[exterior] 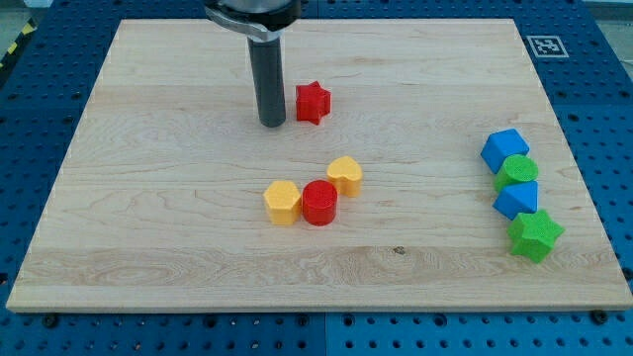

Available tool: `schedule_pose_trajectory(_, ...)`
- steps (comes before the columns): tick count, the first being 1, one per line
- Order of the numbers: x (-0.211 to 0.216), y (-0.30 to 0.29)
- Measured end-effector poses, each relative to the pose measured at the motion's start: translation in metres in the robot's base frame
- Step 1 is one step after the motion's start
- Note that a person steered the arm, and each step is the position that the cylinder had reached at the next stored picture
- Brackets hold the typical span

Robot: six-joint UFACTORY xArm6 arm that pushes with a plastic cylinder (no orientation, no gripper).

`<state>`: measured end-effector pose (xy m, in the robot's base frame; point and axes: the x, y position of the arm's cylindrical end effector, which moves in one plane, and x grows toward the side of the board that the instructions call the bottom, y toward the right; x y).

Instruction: Move the red star above the blue cube

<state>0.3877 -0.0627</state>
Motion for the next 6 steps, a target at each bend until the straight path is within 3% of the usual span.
schedule_pose_trajectory(2, -0.012, 0.033)
schedule_pose_trajectory(4, -0.013, 0.115)
schedule_pose_trajectory(6, -0.047, 0.126)
